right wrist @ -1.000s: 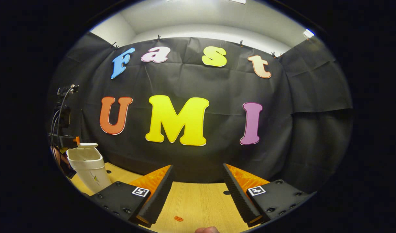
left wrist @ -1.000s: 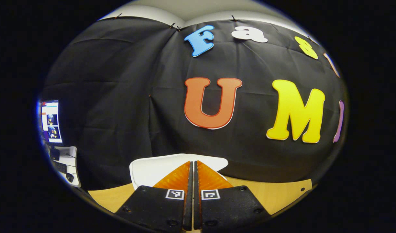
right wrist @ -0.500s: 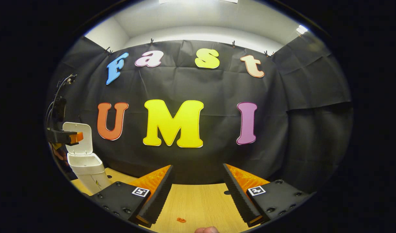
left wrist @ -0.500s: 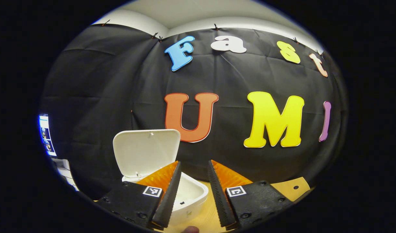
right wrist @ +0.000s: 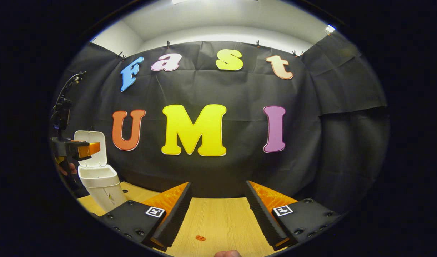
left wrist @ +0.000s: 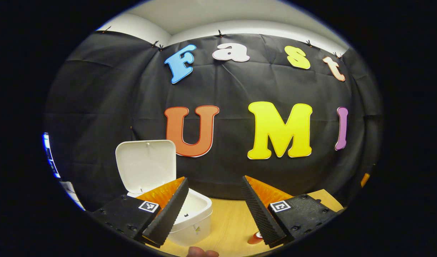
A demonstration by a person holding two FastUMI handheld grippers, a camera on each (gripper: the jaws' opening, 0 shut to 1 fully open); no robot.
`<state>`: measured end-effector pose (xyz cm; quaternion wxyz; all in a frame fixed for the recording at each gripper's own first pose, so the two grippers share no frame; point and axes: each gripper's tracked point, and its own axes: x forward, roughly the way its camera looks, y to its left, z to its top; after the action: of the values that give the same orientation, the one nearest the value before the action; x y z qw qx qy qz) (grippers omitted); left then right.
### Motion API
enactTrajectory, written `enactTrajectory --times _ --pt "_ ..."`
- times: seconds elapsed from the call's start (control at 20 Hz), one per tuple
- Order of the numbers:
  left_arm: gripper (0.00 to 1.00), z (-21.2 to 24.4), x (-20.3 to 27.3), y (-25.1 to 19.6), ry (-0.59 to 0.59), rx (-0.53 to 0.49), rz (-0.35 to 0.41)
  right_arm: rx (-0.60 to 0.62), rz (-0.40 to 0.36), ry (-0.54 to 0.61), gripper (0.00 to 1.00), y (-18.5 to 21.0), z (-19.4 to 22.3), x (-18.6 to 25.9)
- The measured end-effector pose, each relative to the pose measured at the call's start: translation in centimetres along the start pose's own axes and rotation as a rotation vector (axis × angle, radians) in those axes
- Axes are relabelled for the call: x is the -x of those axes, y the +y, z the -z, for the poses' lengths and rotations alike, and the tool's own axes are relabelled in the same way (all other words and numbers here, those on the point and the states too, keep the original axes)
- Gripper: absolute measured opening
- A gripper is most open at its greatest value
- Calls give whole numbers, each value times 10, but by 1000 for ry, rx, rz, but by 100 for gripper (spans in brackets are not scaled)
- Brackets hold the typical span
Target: Press the lid of the desktop garbage bin to open it, pick up the crumpled paper on the desktop and throw it into the bin, then pick up the pop can on the desktop and drop it into the bin, and finally close the garbage bin lid.
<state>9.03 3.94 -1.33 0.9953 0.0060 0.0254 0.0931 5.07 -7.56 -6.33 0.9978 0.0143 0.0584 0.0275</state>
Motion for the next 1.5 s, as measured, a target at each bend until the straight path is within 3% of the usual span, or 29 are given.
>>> enactTrajectory --times 0.5,1.05,1.3,1.5 --pt "97 41 60 -28 82 -35 51 13 -121 173 94 8 89 -3" --pt "96 64 96 -37 154 -19 44 43 -212 274 94 18 148 -28" --pt "97 67 98 -40 159 -33 27 59 -239 313 94 19 171 -37" --pt "97 65 96 -42 143 -39 16 49 -249 278 94 20 160 -37"
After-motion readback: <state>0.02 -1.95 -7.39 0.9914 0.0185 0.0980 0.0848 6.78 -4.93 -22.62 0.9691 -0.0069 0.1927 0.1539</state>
